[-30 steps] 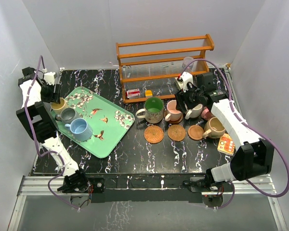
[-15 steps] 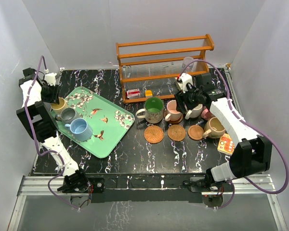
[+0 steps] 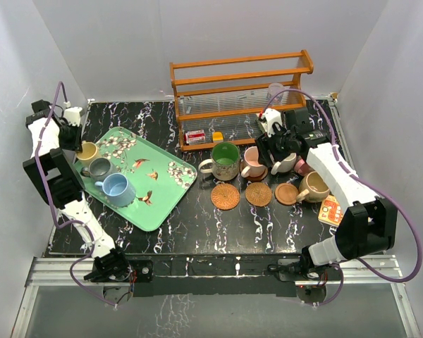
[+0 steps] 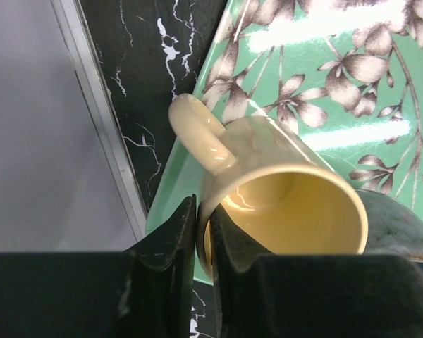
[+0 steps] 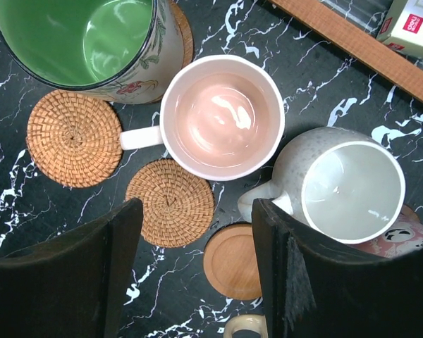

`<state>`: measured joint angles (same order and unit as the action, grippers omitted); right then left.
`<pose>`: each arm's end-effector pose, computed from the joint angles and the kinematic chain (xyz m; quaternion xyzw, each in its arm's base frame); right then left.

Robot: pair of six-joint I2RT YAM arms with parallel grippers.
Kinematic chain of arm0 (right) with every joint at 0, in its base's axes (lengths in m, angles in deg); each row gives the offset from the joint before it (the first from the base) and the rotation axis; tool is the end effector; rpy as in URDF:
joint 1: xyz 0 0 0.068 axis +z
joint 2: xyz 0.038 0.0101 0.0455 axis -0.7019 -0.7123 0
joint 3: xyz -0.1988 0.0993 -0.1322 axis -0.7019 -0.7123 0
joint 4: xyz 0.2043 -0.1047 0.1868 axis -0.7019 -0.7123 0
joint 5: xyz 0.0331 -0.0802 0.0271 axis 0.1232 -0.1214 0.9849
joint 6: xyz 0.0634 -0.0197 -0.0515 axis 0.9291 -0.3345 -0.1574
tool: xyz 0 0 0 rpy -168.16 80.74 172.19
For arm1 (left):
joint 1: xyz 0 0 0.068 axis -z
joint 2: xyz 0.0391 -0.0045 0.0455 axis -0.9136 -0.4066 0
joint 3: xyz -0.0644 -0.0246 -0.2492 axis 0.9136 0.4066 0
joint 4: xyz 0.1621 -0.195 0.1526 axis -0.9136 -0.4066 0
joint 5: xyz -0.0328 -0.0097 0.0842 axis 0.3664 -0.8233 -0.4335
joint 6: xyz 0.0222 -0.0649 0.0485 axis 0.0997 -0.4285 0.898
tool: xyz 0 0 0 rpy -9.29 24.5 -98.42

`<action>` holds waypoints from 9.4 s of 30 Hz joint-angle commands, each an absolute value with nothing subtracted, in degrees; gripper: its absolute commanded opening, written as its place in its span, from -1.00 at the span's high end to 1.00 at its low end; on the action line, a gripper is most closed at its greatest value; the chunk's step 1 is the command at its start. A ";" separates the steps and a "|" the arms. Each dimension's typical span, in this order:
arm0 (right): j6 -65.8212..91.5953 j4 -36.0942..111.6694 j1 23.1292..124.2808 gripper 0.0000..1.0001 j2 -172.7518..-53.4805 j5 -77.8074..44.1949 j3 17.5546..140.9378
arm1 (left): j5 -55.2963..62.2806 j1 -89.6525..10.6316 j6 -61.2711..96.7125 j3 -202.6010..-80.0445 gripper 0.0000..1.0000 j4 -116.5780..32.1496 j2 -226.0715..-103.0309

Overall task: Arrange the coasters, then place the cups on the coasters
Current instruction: Pick up the cup from the tray, then place the cup on the tray, then pick up the cup from the tray, then place the cup on the coaster.

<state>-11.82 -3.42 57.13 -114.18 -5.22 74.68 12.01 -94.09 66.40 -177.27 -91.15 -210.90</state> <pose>0.3464 0.1020 0.2508 -0.2967 0.8879 0.1435 0.3208 0.4600 0.2213 0.1917 0.1122 0.9507 0.0169 0.2884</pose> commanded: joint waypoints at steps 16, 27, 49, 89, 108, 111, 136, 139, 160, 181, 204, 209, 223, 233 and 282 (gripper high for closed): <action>-11.69 -0.73 56.27 -0.25 -112.27 -5.29 73.29 | 16.92 -89.61 46.69 -185.80 1.00 -90.64 -203.97; -11.68 -0.56 55.16 -0.25 -110.19 -5.21 72.75 | 13.60 -74.20 33.03 -181.24 1.00 -84.42 -194.17; -10.59 0.33 50.80 -0.29 -108.20 0.90 72.07 | 9.00 -63.72 30.74 -143.03 1.00 -76.18 -172.21; -10.82 1.90 50.38 -0.37 -108.26 1.22 69.51 | 4.38 -58.62 37.21 -141.42 0.40 -78.26 -175.58; -10.83 2.17 50.05 -0.39 -107.30 1.61 68.96 | 25.41 -58.54 85.65 -155.95 0.00 -94.31 -184.84; -10.91 2.14 49.94 -0.40 -107.03 1.58 68.84 | 26.32 -58.60 91.60 -159.24 0.00 -98.74 -188.79; -10.98 2.53 49.21 -0.42 -107.54 1.94 68.20 | 25.90 -55.37 102.46 -172.57 0.70 -117.43 -206.72; -10.98 2.18 49.16 -0.42 -108.23 2.14 68.83 | 24.43 -55.29 100.07 -172.62 0.88 -117.52 -205.21; -4.80 4.54 51.49 -0.40 -115.09 10.89 85.40 | 20.68 -51.50 40.68 -168.76 1.00 -87.05 -178.93; 12.93 20.29 60.79 -0.34 -120.40 6.29 103.12 | -12.69 -35.17 31.69 -195.35 1.00 -69.99 -195.07; 11.39 17.86 64.88 0.02 -122.57 -15.35 98.98 | -30.92 -20.11 36.14 -191.11 1.00 -61.93 -196.53; 11.50 18.13 64.85 0.34 -121.65 -19.95 97.78 | -34.21 -18.36 39.26 -189.12 1.00 -58.88 -196.28; 9.49 18.84 64.60 1.00 -118.40 -25.15 93.70 | -22.52 -17.56 40.89 -186.99 0.46 -61.32 -193.90; 6.28 18.80 58.60 1.00 -112.68 -16.52 88.08 | -20.66 -17.55 47.93 -184.13 -0.02 -64.95 -189.50; -47.47 -17.33 50.03 1.00 -115.21 -4.21 73.86 | 5.91 -46.22 36.69 -170.56 -0.97 -70.29 -173.80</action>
<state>-43.49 -21.21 51.23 -115.58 -5.07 74.66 4.05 -45.56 37.33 -171.28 -71.41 -177.44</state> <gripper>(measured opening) 0.118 0.984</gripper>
